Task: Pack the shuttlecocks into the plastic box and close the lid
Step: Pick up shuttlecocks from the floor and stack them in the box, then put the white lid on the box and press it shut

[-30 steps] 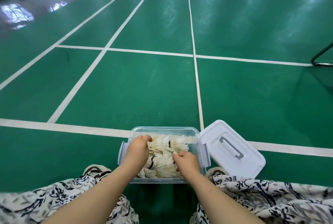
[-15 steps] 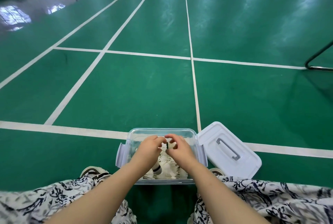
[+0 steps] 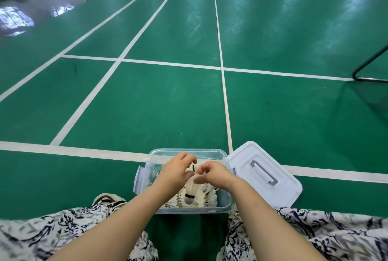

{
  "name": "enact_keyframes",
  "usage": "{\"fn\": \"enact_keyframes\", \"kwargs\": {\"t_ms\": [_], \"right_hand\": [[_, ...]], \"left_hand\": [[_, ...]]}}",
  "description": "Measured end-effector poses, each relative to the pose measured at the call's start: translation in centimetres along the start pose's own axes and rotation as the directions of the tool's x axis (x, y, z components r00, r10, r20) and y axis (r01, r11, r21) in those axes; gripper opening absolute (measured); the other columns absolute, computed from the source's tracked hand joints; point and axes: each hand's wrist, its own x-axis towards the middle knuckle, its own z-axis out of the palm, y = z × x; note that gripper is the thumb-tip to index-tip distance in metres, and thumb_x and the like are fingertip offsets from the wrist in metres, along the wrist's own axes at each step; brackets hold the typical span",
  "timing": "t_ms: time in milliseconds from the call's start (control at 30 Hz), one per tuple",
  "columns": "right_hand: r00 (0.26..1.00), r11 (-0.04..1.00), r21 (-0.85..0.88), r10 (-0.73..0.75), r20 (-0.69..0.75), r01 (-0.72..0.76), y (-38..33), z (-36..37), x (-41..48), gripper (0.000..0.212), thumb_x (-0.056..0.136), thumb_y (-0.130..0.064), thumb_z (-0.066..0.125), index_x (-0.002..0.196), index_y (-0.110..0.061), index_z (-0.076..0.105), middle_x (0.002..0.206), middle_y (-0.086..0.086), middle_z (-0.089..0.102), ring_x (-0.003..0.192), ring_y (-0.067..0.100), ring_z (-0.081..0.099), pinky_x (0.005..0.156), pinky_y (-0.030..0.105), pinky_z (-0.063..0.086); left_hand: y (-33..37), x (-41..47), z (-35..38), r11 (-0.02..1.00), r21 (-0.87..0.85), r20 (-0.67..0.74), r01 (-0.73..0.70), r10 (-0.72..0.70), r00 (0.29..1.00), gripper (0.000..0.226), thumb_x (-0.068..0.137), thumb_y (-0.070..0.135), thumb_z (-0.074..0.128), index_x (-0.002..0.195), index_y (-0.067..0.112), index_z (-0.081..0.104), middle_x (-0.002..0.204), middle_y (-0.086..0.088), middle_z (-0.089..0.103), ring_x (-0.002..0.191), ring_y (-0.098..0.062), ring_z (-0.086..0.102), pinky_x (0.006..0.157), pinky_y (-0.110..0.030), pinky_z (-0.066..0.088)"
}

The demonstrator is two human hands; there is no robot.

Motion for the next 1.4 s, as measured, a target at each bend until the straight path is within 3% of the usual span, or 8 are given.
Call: {"fn": "enact_keyframes", "kwargs": {"t_ms": [267,433,567,700,867,1000,1133,1400], "right_hand": [[0.944,0.978,-0.042,0.188,-0.27,-0.206,0.1,-2.0,0.7,0.011,0.077,-0.021,0.057,0.069,-0.015,0.053,0.071,-0.001,0.054,0.074,0.02,0.052,0.067,0.028,0.041],[0.947,0.931,-0.188,0.293,-0.129,-0.314,1.1,0.2,0.9,0.013,0.085,-0.022,0.051,0.088,-0.012,0.06,0.086,0.006,0.06,0.079,0.02,0.055,0.074,0.028,0.045],[0.921,0.922,0.015,0.387,0.046,-0.388,2.0,2.3,0.4,0.024,0.09,-0.007,0.047,0.068,-0.018,0.043,0.062,0.003,0.045,0.049,0.014,0.042,0.046,0.024,0.037],[0.901,0.907,-0.045,0.42,0.109,-0.418,2.1,2.7,0.7,0.023,0.09,-0.022,0.056,0.07,-0.014,0.048,0.067,0.006,0.054,0.055,0.017,0.047,0.051,0.025,0.038],[0.904,0.899,0.155,0.422,-0.064,-0.409,4.0,-3.8,1.8,0.021,0.086,-0.022,0.053,0.069,-0.01,0.052,0.048,0.0,0.055,0.041,0.011,0.049,0.041,0.018,0.033],[0.846,0.898,0.24,0.431,-0.312,-0.369,5.4,-9.0,3.2,0.02,0.086,-0.022,0.047,0.074,-0.009,0.056,0.078,0.008,0.062,0.073,0.025,0.053,0.065,0.028,0.041],[0.783,0.847,0.274,0.527,-0.329,-0.455,8.8,-11.3,5.3,0.032,0.092,-0.023,0.043,0.114,-0.005,0.057,0.112,0.015,0.06,0.101,0.03,0.057,0.086,0.032,0.045],[0.657,0.747,0.312,0.665,-0.355,-0.587,14.2,-11.9,6.4,0.053,0.087,-0.028,0.041,0.139,-0.023,0.031,0.134,0.008,0.048,0.123,0.034,0.041,0.104,0.045,0.031]], "left_hand": [[-3.0,-1.2,1.1,0.977,0.058,-0.031,0.207,-0.205,0.978,0.021,0.093,0.036,0.05,0.103,0.018,0.056,0.079,0.007,0.056,0.075,-0.015,0.052,0.064,-0.028,0.039],[-3.2,-1.6,2.0,0.973,0.087,-0.008,0.214,-0.214,0.977,0.027,0.096,0.039,0.042,0.099,0.018,0.059,0.089,0.001,0.066,0.083,-0.019,0.058,0.069,-0.03,0.045],[-2.0,-0.8,2.0,0.973,0.095,-0.012,0.209,-0.208,0.978,0.028,0.097,0.036,0.04,0.101,0.017,0.06,0.097,-0.002,0.069,0.088,-0.021,0.059,0.068,-0.03,0.041],[0.0,0.9,2.6,0.979,0.091,-0.009,0.181,-0.18,0.984,0.029,0.096,0.036,0.041,0.102,0.015,0.06,0.097,-0.007,0.069,0.093,-0.026,0.061,0.07,-0.033,0.043],[5.4,4.1,4.5,0.991,0.117,0.067,0.069,-0.077,0.995,0.027,0.096,0.035,0.041,0.103,0.016,0.058,0.101,-0.008,0.068,0.096,-0.028,0.06,0.075,-0.034,0.045],[6.0,5.2,5.0,0.99,0.125,0.018,0.061,-0.064,0.998,0.024,0.096,0.03,0.038,0.104,0.017,0.056,0.101,-0.008,0.069,0.093,-0.03,0.06,0.07,-0.035,0.043],[6.3,6.6,6.1,0.988,0.126,0.053,0.094,-0.101,0.993,0.023,0.095,0.027,0.038,0.112,0.022,0.053,0.104,-0.005,0.069,0.094,-0.028,0.06,0.069,-0.032,0.041],[4.7,8.0,8.2,0.977,0.197,0.121,0.081,-0.106,0.987,0.028,0.096,0.031,0.04,0.121,0.024,0.05,0.108,-0.001,0.069,0.09,-0.021,0.063,0.073,-0.032,0.047]]}}
